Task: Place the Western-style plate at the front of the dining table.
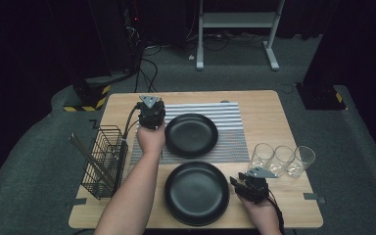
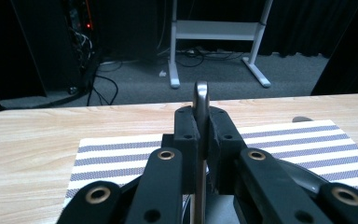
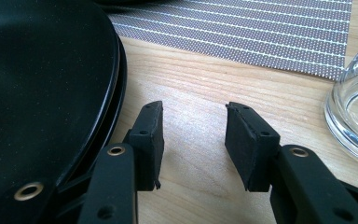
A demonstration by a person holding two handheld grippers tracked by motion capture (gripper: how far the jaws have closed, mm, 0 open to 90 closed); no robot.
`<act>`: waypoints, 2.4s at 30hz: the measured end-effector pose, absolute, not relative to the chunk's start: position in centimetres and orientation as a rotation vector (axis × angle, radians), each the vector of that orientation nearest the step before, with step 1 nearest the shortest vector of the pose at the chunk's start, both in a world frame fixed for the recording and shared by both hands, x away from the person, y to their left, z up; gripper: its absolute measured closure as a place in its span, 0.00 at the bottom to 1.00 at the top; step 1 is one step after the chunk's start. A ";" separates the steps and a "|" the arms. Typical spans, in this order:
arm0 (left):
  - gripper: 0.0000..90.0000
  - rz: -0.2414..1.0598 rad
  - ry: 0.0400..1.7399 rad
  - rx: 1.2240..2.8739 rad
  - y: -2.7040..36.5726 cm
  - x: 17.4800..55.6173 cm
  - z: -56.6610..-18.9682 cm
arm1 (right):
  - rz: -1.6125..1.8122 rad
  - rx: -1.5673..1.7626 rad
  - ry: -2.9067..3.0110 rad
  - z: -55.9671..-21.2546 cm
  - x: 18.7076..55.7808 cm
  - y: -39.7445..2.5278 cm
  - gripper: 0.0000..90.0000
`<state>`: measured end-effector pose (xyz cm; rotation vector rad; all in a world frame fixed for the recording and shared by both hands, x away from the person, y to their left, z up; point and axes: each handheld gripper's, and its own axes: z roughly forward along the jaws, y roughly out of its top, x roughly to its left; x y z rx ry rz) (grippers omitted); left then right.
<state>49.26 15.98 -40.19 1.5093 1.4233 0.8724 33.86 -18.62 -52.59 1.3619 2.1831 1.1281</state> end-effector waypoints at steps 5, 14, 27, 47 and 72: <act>0.92 0.852 1.431 1.502 16.5 50.0 -40.6 | 1.125 1.362 2.183 -52.6 33.9 -18.6 0.63; 0.92 0.814 1.446 1.486 17.3 51.2 -41.5 | 1.127 1.362 2.180 -52.6 33.8 -18.6 0.63; 0.92 0.750 1.479 1.489 18.9 52.7 -42.2 | 1.105 1.370 2.174 -52.6 33.8 -18.5 0.63; 0.92 0.744 1.487 1.491 19.7 52.5 -41.9 | 1.107 1.365 2.174 -52.6 33.8 -18.5 0.63; 0.92 0.656 1.547 1.473 19.9 55.1 -43.9 | 1.110 1.373 2.169 -52.6 33.8 -18.6 0.63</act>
